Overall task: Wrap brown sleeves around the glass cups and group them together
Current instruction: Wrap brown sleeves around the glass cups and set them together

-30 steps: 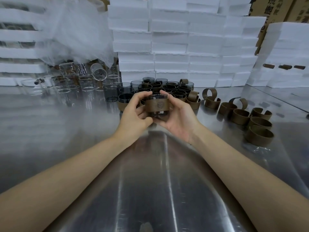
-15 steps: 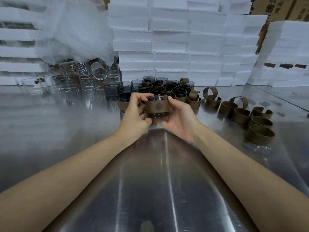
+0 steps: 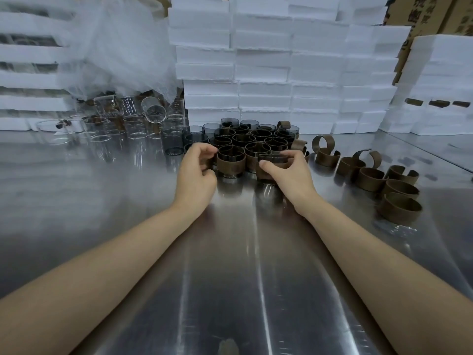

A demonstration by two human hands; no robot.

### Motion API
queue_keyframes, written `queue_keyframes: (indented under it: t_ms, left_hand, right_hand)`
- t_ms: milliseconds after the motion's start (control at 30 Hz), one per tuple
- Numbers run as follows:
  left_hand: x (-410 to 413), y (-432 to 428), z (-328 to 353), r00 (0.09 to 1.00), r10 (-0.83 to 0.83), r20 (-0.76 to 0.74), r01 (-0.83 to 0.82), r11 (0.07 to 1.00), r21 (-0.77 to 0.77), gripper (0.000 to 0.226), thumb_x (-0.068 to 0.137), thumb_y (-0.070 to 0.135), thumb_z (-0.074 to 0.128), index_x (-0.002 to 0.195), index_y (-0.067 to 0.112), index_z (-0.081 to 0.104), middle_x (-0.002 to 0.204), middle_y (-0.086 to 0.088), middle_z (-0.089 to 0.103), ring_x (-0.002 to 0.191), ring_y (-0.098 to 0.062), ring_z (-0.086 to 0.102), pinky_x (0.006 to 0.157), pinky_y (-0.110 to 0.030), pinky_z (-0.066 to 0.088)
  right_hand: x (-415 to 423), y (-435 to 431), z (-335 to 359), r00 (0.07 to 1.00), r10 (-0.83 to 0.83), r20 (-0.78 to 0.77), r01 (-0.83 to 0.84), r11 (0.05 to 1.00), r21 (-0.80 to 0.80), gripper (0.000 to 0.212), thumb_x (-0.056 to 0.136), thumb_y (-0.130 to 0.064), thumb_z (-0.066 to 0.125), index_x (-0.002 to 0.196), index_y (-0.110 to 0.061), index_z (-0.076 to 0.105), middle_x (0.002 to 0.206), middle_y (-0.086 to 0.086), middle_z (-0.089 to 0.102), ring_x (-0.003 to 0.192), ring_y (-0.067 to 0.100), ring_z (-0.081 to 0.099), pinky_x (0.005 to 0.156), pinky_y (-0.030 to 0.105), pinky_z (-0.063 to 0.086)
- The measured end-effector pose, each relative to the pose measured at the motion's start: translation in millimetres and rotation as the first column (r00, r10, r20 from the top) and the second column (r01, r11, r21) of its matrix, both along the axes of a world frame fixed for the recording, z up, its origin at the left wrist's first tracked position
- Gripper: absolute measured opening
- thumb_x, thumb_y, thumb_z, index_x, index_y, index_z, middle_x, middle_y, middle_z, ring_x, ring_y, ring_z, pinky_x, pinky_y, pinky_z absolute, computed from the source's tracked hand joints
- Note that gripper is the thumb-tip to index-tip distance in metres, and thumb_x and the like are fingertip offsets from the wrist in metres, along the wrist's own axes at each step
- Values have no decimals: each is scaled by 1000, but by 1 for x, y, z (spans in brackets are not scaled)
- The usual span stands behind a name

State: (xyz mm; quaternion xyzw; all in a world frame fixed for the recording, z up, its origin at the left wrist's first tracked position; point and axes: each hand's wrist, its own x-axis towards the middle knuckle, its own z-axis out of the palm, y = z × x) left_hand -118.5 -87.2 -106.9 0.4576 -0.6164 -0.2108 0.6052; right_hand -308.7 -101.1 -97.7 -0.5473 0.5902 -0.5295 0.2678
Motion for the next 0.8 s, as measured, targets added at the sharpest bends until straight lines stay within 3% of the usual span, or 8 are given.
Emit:
queue_keyframes:
  t_ms: [67,167,267,367,500,633,800]
  left_hand:
    - [9,-5,1,984,172,53,-172,985,5,43,77,-15,43,99,20,55,107,3,58,104,-13,55,86,-18,43]
    - [35,-19,-1,884,372,283,-400,915,45,26,85,2,51,100,23,56,108,5,54,109,-18,52,81,-30,40]
    - [59,-36,-6,817,329,474,-460,867,192,15,92,16,52,106,15,58,112,-6,60,105,-28,57,85,-40,48]
    - [64,-48,-10,804,239,544,-466,821,329,21,96,25,49,111,12,56,108,-17,65,100,-36,61,89,-44,50]
    - [58,-57,-9,654,288,700,-540,826,165,28,99,17,46,118,-1,52,122,-24,52,108,-42,55,87,-44,45]
    - [60,-65,-4,568,266,779,-497,865,67,26,97,9,46,120,-2,47,119,-26,51,104,-46,54,82,-49,44]
    - [59,-70,4,437,293,850,-409,907,-102,20,93,3,50,113,-1,51,127,-19,41,80,-40,55,61,-43,39]
  right_hand:
    - [-2,-1,-3,999,-19,-48,19,1000,-15,64,73,-37,82,124,-15,49,125,5,55,112,16,55,100,33,47]
    - [-2,-1,-5,996,3,-94,-7,999,-42,66,73,-32,83,128,-13,50,125,1,58,113,12,55,92,21,45]
    - [-5,0,-4,991,64,-121,-71,996,-51,67,77,-32,81,134,-14,52,126,-2,58,112,11,55,79,6,45]
    - [-7,1,-4,970,41,-241,-59,996,-72,68,79,-39,78,137,-18,52,120,-1,49,108,13,52,90,15,43]
    - [-3,4,-8,969,79,-234,-100,992,-80,67,81,-30,77,140,-19,47,77,-3,51,72,7,50,63,7,40]
    - [2,5,-10,947,123,-296,-161,981,-108,64,83,-18,75,139,-19,44,69,-4,58,71,5,58,65,3,40]
    - [2,1,-10,961,91,-262,-128,983,-129,53,82,-13,74,123,-18,41,71,1,62,76,13,63,71,22,47]
